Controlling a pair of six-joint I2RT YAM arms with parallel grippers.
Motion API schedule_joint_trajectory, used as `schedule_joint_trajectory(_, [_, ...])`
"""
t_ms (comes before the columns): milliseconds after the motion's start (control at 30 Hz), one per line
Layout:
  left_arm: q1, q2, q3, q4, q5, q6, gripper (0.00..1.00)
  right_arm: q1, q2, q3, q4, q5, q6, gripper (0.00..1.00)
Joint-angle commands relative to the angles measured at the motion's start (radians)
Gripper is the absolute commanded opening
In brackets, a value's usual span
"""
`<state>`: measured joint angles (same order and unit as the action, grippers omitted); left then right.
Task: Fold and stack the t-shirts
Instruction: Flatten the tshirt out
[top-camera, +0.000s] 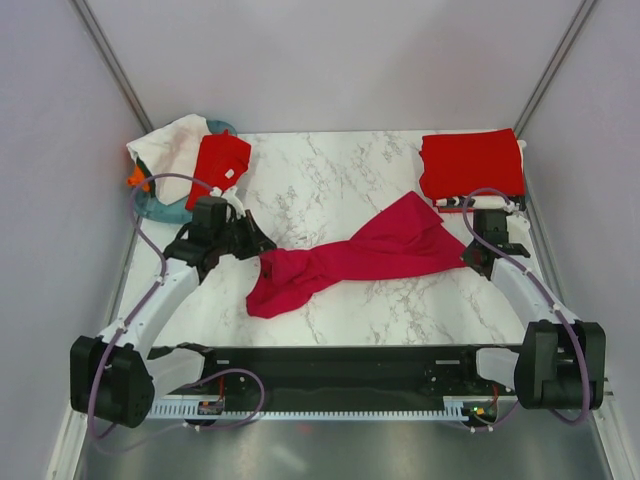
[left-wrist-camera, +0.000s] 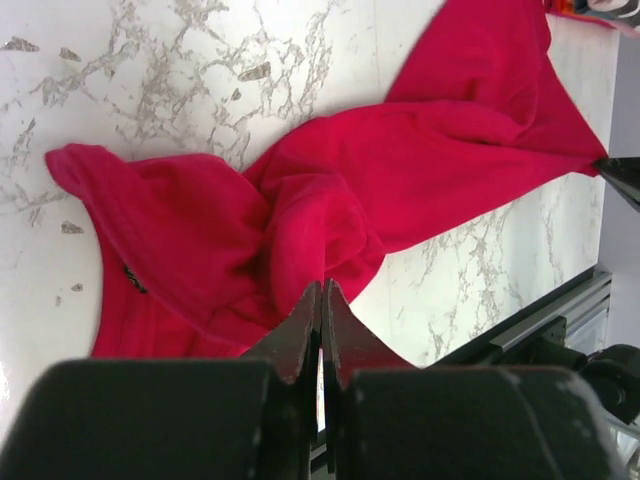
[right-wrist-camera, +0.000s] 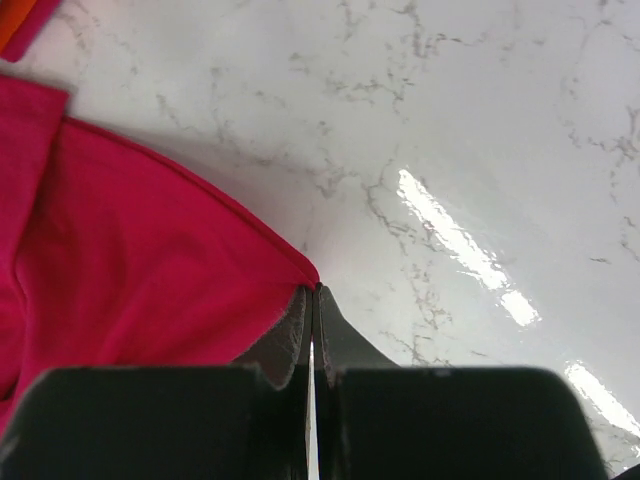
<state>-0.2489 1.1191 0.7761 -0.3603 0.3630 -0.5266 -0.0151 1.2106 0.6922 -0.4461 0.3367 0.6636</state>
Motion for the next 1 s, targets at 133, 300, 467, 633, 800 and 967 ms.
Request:
schedule_joint_trajectory(133, [-0.059,-0.066,0.164,-0.003,-0.026,-0.084,0.02,-0.031,-0.028,-0.022,0.033,0.018,0.021,0.0])
schedule_joint_trajectory(300, [-0.061,-0.197,0.203,-0.213,0.014,-0.081,0.02,-0.032,-0.019,-0.023,0.041,-0.031,0.013,0.0])
schedule_joint_trajectory(467, [-0.062,-0.268,0.184,-0.318,0.1,-0.11,0.02,-0.031,-0.01,-0.033,0.058,-0.053,0.011,0.0])
schedule_joint_trajectory(633, [-0.061,-0.142,0.135,-0.16,0.132,-0.136,0.02,-0.032,0.0,-0.034,0.07,-0.062,0.008,0.0])
schedule_joint_trajectory(800, [-0.061,0.201,0.248,0.06,0.162,-0.132,0.18,-0.032,0.013,-0.031,0.073,-0.065,0.013,0.0])
schedule_joint_trajectory(967, [-0.069,0.387,0.413,0.043,0.058,-0.066,0.91,-0.031,0.015,-0.036,0.081,-0.076,0.016,0.0])
